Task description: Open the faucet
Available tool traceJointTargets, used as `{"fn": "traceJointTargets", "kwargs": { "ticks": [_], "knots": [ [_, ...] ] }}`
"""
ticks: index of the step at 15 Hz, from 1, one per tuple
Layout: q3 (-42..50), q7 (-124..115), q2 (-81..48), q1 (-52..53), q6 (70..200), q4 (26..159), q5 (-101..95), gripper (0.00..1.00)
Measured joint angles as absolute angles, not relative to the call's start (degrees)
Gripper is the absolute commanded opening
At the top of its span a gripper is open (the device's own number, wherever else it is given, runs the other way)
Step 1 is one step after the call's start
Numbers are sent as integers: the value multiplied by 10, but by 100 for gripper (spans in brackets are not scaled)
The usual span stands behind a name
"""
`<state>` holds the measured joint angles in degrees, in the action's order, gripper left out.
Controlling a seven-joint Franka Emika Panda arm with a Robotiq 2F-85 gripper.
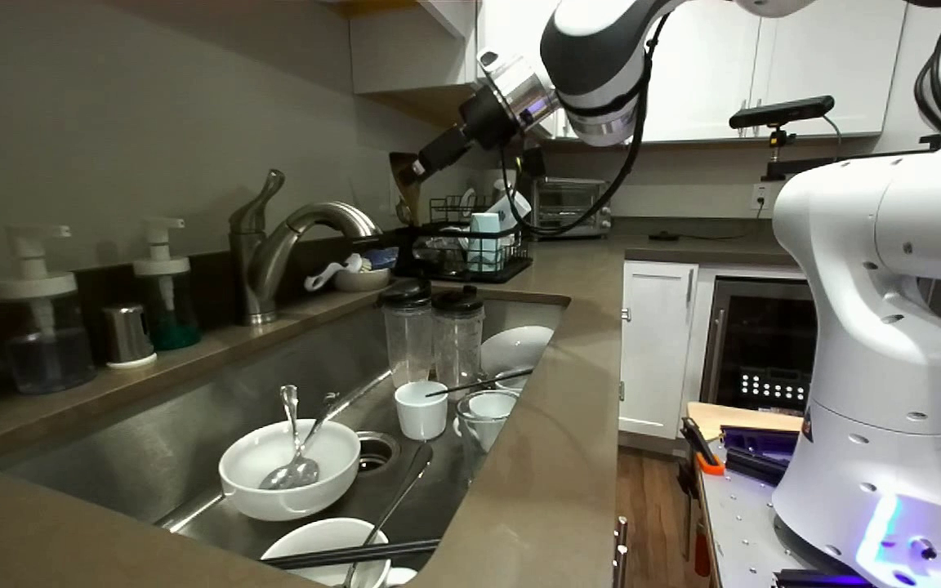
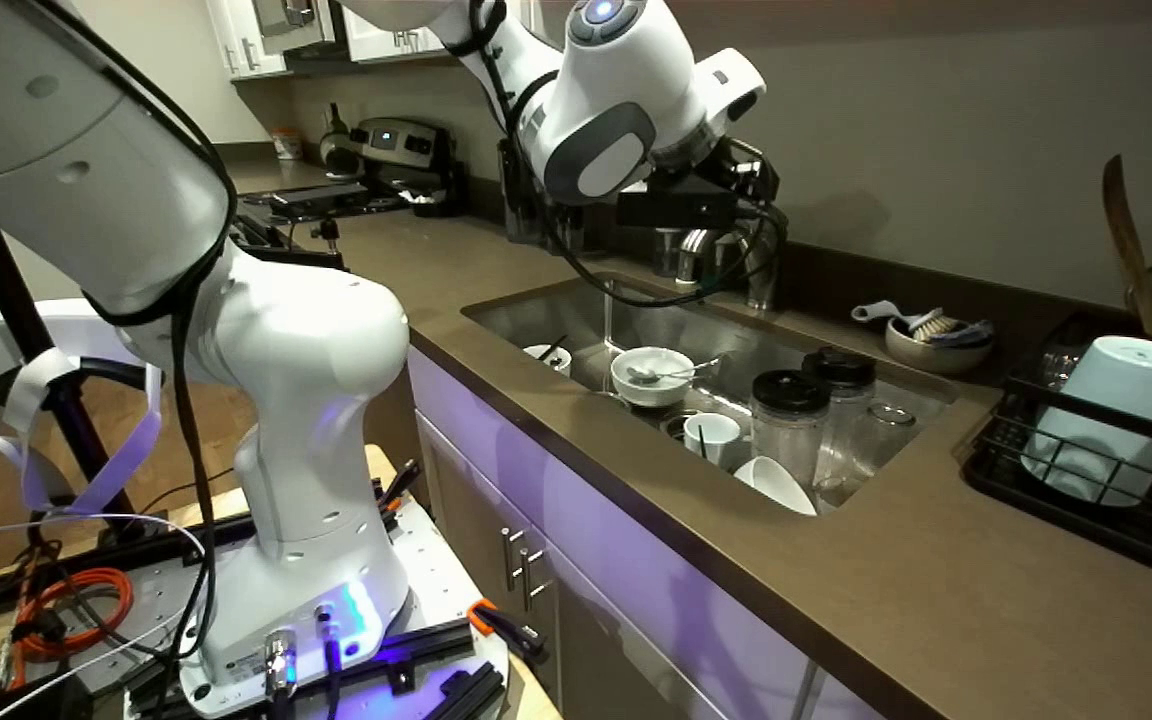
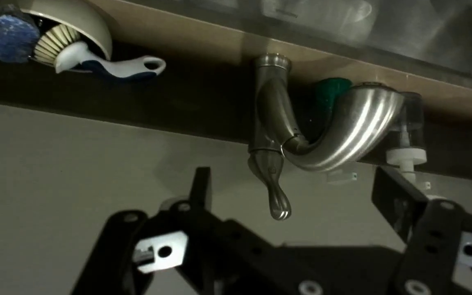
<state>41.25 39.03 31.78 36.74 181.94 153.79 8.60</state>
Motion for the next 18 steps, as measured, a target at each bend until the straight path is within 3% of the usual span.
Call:
{"fn": "traceJointTargets", "kwargs": {
  "ticks": [8, 13, 18],
  "knots": [
    [437, 387, 328, 393, 1825, 1535, 86, 100],
    [478, 374, 327, 460, 2005, 1551, 86, 100],
    [443, 333, 344, 441, 1985, 1493, 86, 100]
  ]
}}
